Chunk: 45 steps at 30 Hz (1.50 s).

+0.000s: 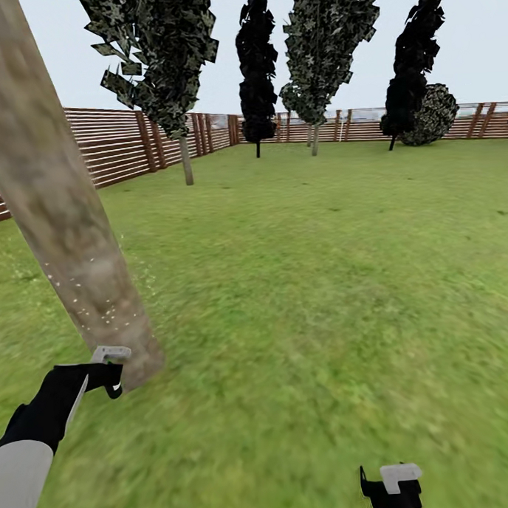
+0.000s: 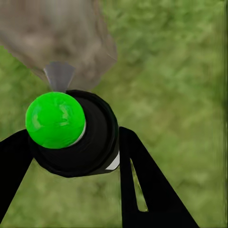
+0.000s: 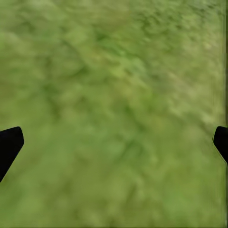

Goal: In the garden, pick up the pesticide atomizer on the floor and spray pesticide onto both trees until each tree trunk is fully covered.

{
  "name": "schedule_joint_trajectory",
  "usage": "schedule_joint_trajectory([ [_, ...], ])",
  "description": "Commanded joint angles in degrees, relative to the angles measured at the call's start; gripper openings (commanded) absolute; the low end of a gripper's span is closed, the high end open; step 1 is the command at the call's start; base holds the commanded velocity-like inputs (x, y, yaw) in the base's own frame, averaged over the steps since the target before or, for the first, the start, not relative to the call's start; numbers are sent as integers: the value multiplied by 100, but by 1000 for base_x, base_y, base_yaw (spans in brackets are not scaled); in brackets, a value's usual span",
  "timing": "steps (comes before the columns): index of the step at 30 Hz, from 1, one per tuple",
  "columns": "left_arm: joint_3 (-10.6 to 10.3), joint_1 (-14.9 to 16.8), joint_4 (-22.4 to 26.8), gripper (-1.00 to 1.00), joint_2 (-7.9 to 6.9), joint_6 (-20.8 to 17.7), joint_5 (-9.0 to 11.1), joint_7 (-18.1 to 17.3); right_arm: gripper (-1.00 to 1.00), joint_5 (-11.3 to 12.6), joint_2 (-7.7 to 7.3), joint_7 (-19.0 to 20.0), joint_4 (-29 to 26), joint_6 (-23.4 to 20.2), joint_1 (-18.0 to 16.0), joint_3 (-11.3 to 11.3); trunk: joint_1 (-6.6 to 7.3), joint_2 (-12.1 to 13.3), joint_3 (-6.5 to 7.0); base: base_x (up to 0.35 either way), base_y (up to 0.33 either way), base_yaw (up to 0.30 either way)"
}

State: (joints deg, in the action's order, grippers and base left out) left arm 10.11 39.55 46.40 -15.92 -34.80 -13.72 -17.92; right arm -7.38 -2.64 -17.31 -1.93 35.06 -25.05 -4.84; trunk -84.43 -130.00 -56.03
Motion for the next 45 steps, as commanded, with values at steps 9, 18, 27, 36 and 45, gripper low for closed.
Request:
schedule_joint_trajectory([
  [9, 190, 0, 0, -100, 1, 9, 1, -5, 100, 0, 0, 0, 0, -1, 0, 0, 0, 0, 0, 121, -263, 194],
  [18, 193, 0, 0, -100, -7, 9, -5, -1, 100, 0, -4, 0, 6, -4, 0, 0, 0, 0, 0, 140, -264, 184],
  [27, 193, 0, 0, -100, -16, 9, -8, -1, 100, 0, -9, 0, 8, -4, 0, 0, 0, 0, 0, 155, -263, 1],
  [36, 272, 0, 0, -100, -19, 10, -8, -1, 100, 0, -3, 0, 0, -2, 0, 0, 0, 0, 0, 156, -263, 168],
  [45, 619, -76, -1, -100, -61, 20, -34, 384, 100, 0, -4, 0, 0, -3, 0, 0, 0, 0, 0, 175, -243, 239],
])
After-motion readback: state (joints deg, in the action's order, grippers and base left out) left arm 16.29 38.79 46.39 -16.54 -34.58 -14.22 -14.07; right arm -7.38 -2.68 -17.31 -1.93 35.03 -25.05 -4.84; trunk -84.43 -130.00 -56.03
